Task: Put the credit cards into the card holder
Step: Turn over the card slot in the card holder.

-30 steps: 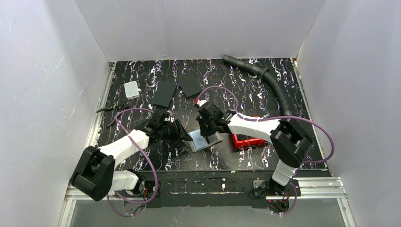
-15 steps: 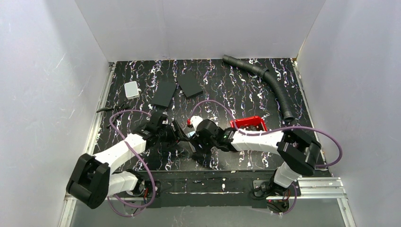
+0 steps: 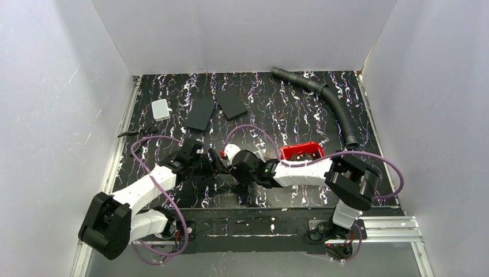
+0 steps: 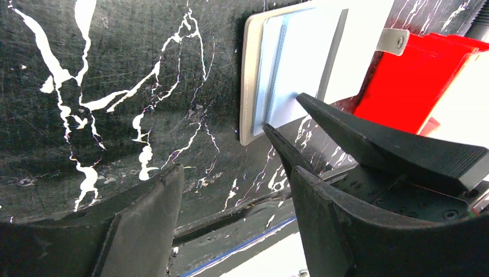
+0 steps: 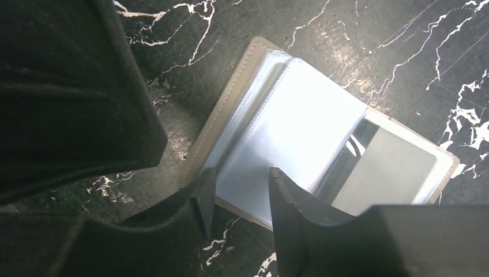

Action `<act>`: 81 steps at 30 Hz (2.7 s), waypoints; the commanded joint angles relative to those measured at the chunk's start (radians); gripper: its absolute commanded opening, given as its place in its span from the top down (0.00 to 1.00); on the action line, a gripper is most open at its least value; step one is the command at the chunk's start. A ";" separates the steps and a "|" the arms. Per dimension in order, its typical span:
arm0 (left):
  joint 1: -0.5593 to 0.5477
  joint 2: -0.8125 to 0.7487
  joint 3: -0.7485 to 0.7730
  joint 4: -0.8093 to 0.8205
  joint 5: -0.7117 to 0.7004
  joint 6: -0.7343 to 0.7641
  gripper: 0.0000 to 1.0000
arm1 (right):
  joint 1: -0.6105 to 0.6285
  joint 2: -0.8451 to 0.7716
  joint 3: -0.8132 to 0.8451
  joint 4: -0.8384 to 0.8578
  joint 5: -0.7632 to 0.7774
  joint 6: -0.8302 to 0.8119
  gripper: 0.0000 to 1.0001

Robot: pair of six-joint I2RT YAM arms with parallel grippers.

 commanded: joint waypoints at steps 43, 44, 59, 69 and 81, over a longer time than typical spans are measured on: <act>-0.085 0.418 0.242 0.239 0.036 -0.061 0.50 | -0.399 -0.015 -0.046 -0.031 -0.343 0.293 0.83; -0.087 0.421 0.244 0.237 0.029 -0.058 0.50 | -0.401 -0.011 -0.049 -0.026 -0.347 0.297 0.83; -0.108 0.389 0.261 0.266 0.067 -0.053 0.51 | -0.402 0.016 -0.055 -0.012 -0.369 0.297 0.84; -0.116 0.411 0.307 0.272 0.104 -0.045 0.70 | -0.402 -0.007 -0.055 -0.021 -0.384 0.313 0.84; -0.144 0.499 0.385 0.286 0.138 -0.041 0.78 | -0.471 -0.056 -0.068 -0.030 -0.478 0.396 0.83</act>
